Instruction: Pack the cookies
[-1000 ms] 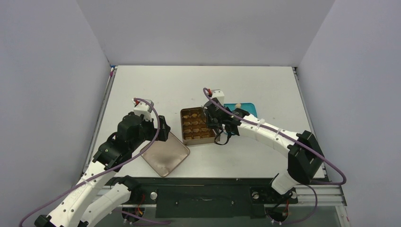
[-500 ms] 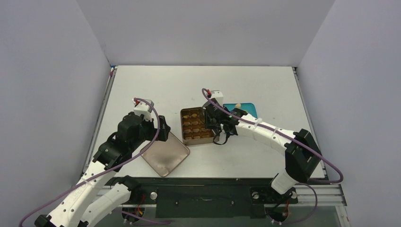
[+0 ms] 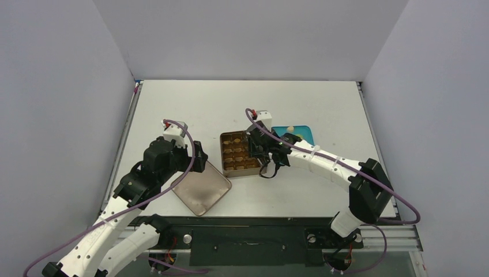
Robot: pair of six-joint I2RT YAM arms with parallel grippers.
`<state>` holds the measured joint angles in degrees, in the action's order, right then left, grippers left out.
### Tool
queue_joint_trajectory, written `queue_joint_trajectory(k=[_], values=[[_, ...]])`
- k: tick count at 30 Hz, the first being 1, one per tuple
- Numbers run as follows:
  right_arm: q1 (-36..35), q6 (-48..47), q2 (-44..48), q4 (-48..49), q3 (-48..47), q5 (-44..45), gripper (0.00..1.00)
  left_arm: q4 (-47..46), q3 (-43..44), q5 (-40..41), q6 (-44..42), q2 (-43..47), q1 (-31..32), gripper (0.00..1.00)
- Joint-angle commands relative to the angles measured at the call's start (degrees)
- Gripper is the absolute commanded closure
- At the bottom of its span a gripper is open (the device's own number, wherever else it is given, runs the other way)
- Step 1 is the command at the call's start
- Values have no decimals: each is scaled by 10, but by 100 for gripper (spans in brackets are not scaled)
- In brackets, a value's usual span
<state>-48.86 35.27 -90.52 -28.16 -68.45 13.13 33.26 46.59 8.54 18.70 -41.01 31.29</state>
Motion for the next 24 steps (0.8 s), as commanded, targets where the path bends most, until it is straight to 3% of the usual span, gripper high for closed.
queue_joint_trajectory(k=[1,13,24], values=[[-4,4,54,8,-15,33,64,-19,5,3,0,2,-4,3],[103,-16,170,-11,53,32,63,-19,5,4,0,3,-4,3],[173,-30,163,-2,81,35,58,-19,5,5,0,4,-4,3]])
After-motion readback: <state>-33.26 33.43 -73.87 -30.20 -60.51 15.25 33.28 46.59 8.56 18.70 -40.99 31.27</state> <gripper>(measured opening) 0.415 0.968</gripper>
